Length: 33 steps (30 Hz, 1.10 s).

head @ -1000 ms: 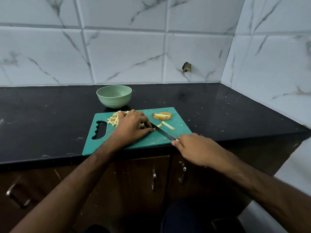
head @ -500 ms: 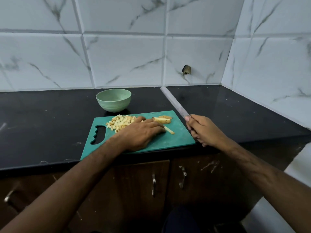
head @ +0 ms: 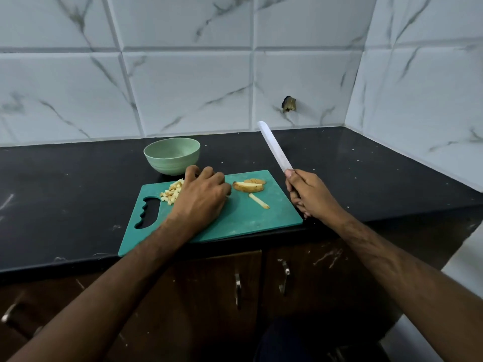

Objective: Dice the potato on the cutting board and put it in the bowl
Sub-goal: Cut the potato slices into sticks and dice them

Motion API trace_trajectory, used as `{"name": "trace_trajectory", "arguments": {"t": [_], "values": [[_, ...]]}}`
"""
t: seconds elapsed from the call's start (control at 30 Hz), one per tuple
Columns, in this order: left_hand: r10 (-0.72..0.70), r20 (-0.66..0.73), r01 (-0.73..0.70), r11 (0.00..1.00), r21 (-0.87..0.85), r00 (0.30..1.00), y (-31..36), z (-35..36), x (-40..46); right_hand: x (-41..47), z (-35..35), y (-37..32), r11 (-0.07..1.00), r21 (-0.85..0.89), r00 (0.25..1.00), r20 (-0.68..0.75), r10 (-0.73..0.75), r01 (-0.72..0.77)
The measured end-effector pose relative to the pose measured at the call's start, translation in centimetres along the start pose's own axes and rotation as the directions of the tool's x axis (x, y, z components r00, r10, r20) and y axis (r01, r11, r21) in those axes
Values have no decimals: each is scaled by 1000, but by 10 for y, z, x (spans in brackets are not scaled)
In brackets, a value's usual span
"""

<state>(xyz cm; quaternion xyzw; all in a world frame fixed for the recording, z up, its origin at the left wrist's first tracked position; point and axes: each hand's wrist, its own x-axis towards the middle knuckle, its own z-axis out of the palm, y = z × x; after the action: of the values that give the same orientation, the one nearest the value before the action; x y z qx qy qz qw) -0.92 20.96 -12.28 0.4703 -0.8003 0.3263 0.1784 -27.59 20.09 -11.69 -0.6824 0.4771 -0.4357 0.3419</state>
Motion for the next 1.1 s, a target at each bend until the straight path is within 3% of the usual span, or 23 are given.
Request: {"name": "trace_trajectory", "arguments": {"t": [0.17, 0.37, 0.6, 0.9, 1.1], "values": [[156, 19, -153, 982, -112, 988, 28, -2, 24, 0, 1, 1, 1000, 1, 1000, -2, -2, 2], [115, 137, -91, 981, -169, 984, 25, 2, 31, 1, 0, 3, 1000, 5, 1000, 2, 0, 0], [-69, 202, 162, 856, -490, 977, 15, 1, 9, 2, -1, 5, 1000, -16, 1000, 7, -2, 2], [-28, 128, 89, 863, -498, 991, 14, -6, -5, 0, 0, -2, 999, -46, 1000, 11, 29, -28], [-65, 130, 125, 834, -538, 989, 14, -7, -7, -11, -5, -23, 974, -185, 975, 152, 159, -130]]}}
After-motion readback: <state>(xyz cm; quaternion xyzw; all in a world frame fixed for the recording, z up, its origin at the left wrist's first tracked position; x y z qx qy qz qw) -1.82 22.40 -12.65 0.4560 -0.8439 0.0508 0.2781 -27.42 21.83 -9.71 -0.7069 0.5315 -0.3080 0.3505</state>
